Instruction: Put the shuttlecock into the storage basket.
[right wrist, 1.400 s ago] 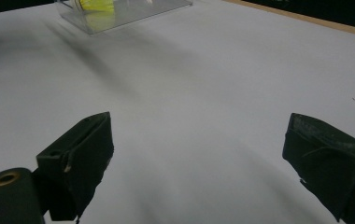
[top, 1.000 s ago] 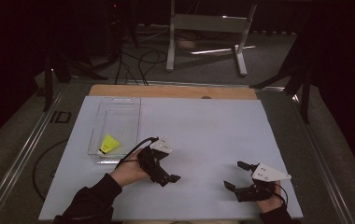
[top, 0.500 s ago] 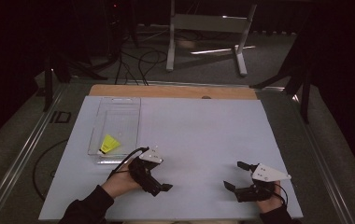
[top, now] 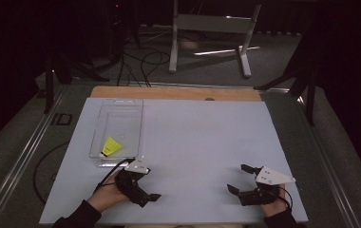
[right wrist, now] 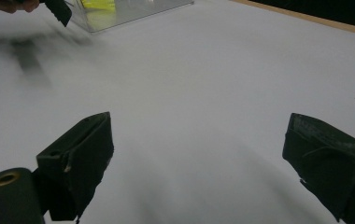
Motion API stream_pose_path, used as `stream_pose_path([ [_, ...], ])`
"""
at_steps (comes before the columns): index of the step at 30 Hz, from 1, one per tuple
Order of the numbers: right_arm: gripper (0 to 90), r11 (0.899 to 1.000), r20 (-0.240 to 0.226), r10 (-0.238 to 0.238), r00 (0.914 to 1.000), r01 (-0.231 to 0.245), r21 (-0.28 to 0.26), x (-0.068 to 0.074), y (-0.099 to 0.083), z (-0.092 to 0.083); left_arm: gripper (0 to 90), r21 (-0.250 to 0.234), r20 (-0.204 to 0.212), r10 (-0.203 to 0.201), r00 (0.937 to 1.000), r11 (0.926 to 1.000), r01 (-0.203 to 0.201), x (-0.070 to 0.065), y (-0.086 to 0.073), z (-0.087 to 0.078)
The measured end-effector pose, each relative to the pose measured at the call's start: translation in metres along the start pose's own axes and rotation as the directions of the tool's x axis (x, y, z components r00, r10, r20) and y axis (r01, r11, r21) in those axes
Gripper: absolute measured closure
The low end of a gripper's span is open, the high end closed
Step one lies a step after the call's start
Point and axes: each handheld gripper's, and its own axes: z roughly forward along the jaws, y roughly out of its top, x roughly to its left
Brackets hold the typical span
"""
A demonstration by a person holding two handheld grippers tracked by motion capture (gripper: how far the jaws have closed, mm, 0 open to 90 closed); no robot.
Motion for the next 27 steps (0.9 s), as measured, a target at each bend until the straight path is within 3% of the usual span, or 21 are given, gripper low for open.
stream_pose_path([
  [4, 8.8, 1.0, -0.001, 0.001, 1.0, -0.001, 0.002, 0.0, 0.0, 0.0, 0.2, 0.009, -0.007, -0.027, 0.9996, 0.9996, 0.027, 0.001, -0.009, -0.005],
  [7, 8.8, 1.0, -0.001, 0.001, 1.0, -0.001, 0.002, 0.0, 0.0, 0.0, 0.1, 0.011, -0.024, -0.024, 0.9994, 0.9997, 0.024, 0.0, -0.016, -0.007],
  [18, 8.8, 1.0, 0.0, 0.001, 1.0, -0.001, 0.005, 0.0, 0.0, 0.0, 0.2, -0.04, -0.05, -0.077, 0.9957, 0.9964, 0.075, 0.004, -0.037, -0.021],
  [21, 8.8, 1.0, 0.0, 0.002, 1.0, -0.002, 0.004, 0.0, 0.0, 0.0, 0.2, -0.052, -0.059, -0.106, 0.9927, 0.9933, 0.103, 0.006, -0.043, -0.025],
  [27, 8.8, 1.0, -0.001, -0.002, 1.0, 0.002, 0.007, 0.0, -0.001, 0.001, 0.2, -0.073, -0.114, -0.151, 0.9818, 0.9869, 0.144, 0.008, -0.052, -0.03],
])
